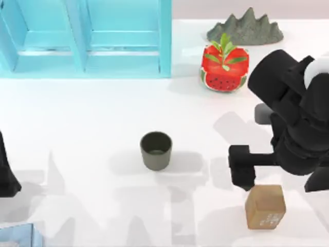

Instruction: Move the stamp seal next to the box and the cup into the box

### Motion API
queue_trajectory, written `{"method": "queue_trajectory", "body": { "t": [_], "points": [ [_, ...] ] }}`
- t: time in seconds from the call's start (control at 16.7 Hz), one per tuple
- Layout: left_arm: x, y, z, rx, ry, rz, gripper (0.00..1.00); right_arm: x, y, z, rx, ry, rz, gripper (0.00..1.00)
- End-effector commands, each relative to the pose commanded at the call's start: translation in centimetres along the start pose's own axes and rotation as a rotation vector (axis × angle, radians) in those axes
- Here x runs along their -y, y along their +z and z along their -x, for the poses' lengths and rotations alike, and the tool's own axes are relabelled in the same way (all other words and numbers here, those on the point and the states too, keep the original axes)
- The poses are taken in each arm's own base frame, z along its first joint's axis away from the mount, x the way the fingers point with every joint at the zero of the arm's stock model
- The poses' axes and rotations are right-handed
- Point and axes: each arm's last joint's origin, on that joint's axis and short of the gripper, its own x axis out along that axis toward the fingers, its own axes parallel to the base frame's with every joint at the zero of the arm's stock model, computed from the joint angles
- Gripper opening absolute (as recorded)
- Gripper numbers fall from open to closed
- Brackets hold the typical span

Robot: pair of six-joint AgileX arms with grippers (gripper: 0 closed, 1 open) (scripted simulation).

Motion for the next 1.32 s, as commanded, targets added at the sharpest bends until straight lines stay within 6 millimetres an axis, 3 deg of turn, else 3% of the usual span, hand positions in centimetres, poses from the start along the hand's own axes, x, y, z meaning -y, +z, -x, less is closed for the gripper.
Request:
{"method": "queue_trajectory", "body": {
  "t": [0.42, 0.54, 0.96, 1.26, 1.32],
  "points": [
    [0.0, 0.0, 0.0, 0.0, 0.0, 0.0, 1.0, -0.5, 0.2, -0.3, -0.025, -0.018, -0.004, 1.0],
    [0.0, 0.0, 0.0, 0.0, 0.0, 0.0, 1.0, -0.6, 0.2, -1.4, -0.029, -0.021, -0.002, 1.0],
    [0.0, 0.0, 0.0, 0.0, 0.0, 0.0, 1.0, -0.5, 0.0, -7.8, -0.023, -0.017, -0.001, 1.0],
    [0.0, 0.0, 0.0, 0.0, 0.0, 0.0, 1.0, -0.5, 0.0, -8.2, -0.026, -0.019, -0.001, 1.0],
    [0.0, 0.0, 0.0, 0.0, 0.0, 0.0, 1.0, -0.5, 0.0, -8.2, -0.026, -0.019, -0.001, 0.92]
  ]
}}
